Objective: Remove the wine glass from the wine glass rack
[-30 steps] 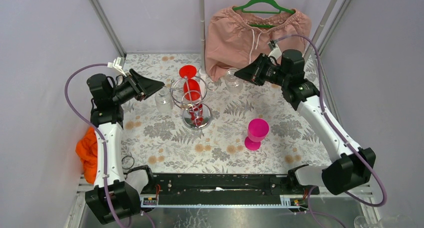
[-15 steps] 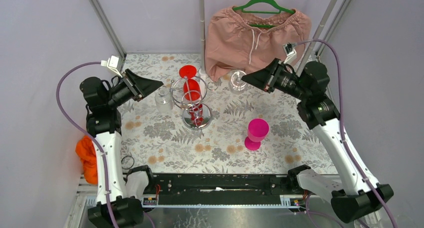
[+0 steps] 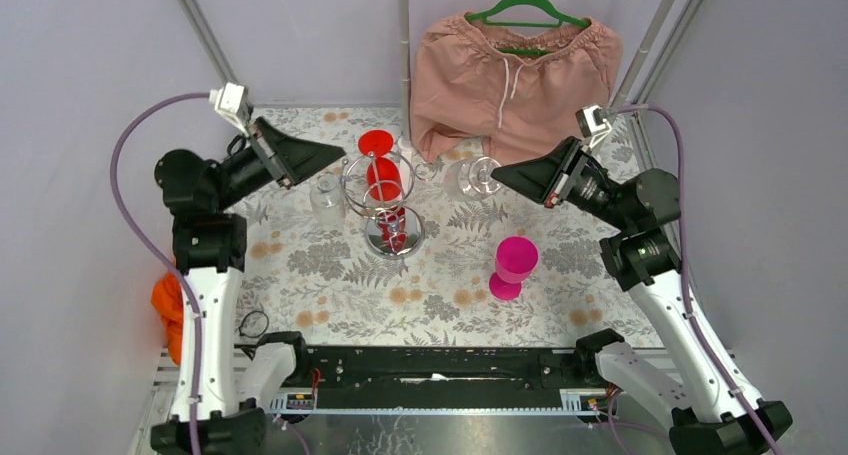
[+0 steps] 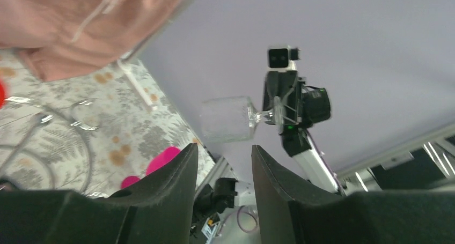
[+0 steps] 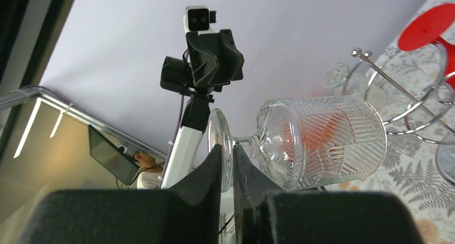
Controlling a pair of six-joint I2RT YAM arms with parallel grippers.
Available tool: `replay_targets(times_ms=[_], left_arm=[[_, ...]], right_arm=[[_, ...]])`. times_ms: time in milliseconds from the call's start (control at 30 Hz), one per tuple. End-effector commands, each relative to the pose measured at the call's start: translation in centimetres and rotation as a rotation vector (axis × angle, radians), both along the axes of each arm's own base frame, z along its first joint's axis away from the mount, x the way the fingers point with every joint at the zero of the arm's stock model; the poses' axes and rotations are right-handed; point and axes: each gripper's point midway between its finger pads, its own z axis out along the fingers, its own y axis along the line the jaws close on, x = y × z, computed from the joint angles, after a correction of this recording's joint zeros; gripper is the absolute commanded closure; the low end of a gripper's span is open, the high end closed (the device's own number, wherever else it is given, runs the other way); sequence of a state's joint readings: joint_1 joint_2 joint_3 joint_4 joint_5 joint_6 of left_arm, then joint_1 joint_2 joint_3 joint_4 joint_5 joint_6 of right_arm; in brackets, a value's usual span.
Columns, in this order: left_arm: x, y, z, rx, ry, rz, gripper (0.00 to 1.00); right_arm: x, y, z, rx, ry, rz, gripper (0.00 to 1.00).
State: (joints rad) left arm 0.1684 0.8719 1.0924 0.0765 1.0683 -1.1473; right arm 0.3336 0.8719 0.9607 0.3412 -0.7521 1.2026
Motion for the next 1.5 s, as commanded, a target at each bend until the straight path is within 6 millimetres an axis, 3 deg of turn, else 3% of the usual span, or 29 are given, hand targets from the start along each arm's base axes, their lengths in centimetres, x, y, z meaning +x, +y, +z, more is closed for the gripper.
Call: replay_targets(times_ms=[0,167,300,567,633,800,1167,1467], left_arm=[[0.7,-3.1,3.9,-0.004,-0.099,-0.071,0.51],[4.3,-7.9,4.0,-0.014,-0.087,-0.203,0.55],[4.6,-9.6,4.8,-0.108,-0.163,-0.308,0.58],[1.9,-9.1,5.5,-0.36,-0.391,-0.556,0.59],[2.4,-9.5,5.0,-0.369,-0.367,-0.576,0.59],[1.2,-10.6,4.9,-0.353,-0.415,-0.597,0.57],[2.4,-11.1,2.9,-0.326,-0.34,-0.569,0.56],[2.6,-11.6,2.5,-0.324,-0.319,-0.57,0.56]], right_arm=[[-3.8,-1.3,5.6,0.135,-0.202,0.025,1.0],[-4.1,-1.6,6.9,0.16,-0.235,0.021,1.0],[-3.8,-1.8,7.6,0.183,-0.288,-0.013,1.0],[-2.7,-1.6,7.7,0.241,-0.315,0.002,1.0],[-2.5,-1.5,7.7,0.251,-0.316,0.009,1.0],[-2.6,-1.4,8.5,0.307,-0.347,0.051,1.0],[-2.4,-1.4,9.7,0.348,-0.373,0.083,1.0],[-2.2,-1.3,10.3,0.34,-0.384,0.079,1.0]])
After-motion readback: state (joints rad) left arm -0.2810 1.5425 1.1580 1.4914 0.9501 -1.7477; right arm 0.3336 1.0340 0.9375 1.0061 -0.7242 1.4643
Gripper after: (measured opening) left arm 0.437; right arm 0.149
